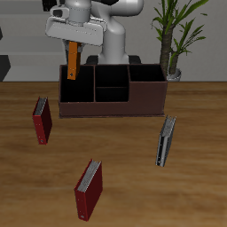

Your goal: Place the orange book into the back desk caddy's left compartment

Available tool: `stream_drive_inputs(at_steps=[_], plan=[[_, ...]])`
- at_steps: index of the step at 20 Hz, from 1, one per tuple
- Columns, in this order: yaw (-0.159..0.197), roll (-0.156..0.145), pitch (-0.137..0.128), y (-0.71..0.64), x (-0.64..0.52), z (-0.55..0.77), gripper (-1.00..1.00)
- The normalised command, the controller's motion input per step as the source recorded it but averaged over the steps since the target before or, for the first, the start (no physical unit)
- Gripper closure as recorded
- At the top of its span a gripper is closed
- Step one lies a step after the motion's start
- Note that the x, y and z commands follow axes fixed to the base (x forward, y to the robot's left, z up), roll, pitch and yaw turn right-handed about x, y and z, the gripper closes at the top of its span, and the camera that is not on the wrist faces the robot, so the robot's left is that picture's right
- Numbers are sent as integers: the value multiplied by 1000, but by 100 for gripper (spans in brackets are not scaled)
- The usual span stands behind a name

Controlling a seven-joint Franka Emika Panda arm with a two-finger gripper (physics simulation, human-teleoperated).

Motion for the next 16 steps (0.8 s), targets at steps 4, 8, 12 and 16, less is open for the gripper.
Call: stream_drive_inputs(at_steps=[4,8,12,16], plan=[[-40,-46,39,-212,-33,-196,100],[-18,-6,28,-27,-54,-157,100],[-18,1,29,-7,-81,-205,100],[-10,9,18,2,0,-154,100]])
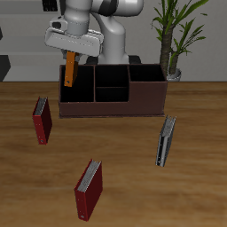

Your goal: Place the orange book into the back desk caddy's left compartment

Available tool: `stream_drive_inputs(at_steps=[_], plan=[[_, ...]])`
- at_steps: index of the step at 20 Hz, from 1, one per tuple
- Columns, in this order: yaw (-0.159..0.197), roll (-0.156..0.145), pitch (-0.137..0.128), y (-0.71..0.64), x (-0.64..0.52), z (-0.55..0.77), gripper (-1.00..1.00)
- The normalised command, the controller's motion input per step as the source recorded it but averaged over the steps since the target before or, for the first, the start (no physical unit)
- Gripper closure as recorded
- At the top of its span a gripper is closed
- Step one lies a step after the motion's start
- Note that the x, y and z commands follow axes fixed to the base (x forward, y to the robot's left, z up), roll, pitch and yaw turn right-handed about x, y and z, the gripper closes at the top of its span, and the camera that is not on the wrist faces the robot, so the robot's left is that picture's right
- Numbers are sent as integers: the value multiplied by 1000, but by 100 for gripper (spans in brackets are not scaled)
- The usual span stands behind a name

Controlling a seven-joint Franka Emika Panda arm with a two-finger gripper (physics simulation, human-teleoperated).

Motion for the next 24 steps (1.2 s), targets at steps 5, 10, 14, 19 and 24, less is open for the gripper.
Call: stream_drive_inputs(at_steps=[5,10,14,19,24], plan=[[-20,10,28,27,41,-173,100],[-16,-1,51,-27,95,-350,100],[-20,19,59,56,83,-368,100],[3,-8,85,-17,60,-419,100],[36,-2,19,-6,17,-177,100]])
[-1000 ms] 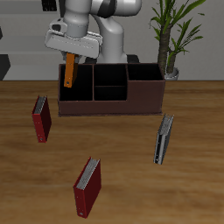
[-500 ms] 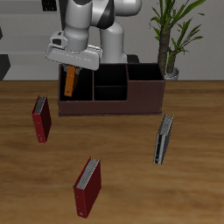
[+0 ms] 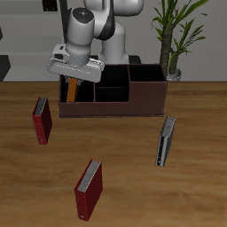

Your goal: Place the orange book into the back desk caddy's left compartment

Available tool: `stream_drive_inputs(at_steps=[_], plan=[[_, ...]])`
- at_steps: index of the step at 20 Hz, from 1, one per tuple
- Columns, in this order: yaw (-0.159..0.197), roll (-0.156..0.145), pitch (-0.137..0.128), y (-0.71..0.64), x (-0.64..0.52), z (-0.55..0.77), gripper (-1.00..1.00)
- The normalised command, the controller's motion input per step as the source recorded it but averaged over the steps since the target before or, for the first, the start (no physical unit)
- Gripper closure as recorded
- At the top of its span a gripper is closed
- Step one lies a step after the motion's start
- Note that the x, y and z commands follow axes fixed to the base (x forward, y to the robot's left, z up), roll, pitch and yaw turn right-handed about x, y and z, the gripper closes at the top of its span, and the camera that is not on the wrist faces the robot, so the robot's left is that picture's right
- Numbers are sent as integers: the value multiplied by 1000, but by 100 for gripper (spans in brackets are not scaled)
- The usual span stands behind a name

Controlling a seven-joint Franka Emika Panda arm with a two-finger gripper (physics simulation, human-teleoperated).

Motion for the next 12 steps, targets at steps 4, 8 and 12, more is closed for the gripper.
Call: stream_drive_inputs(at_steps=[4,8,12], plan=[[-20,25,54,-15,53,-141,-100],[-8,-9,14,-39,40,-21,-100],[5,-6,-14,-27,10,143,-100]])
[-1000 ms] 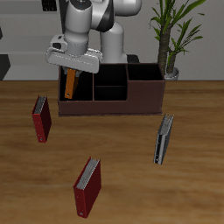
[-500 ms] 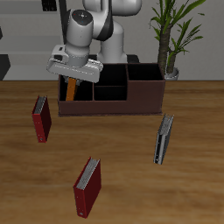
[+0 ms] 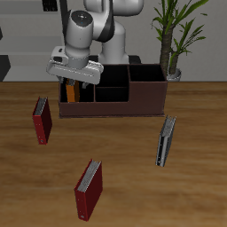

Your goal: Place the orange book into the back desk caddy's left compartment

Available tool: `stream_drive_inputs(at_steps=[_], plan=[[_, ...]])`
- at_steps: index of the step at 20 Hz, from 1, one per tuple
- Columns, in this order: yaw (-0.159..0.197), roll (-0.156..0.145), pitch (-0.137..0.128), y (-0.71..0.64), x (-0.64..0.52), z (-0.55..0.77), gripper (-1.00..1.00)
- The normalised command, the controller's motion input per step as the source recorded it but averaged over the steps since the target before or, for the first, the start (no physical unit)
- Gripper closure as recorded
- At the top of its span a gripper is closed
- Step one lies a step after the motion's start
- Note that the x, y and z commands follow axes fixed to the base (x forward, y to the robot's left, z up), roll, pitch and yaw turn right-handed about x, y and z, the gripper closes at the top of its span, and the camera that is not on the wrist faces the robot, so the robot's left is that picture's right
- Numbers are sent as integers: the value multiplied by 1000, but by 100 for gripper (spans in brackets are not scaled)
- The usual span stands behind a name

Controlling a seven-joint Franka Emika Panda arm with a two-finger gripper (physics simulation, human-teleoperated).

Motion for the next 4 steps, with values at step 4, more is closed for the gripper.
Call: stream_drive_inputs(at_steps=[4], plan=[[15,-4,-24,-22,42,170,-100]])
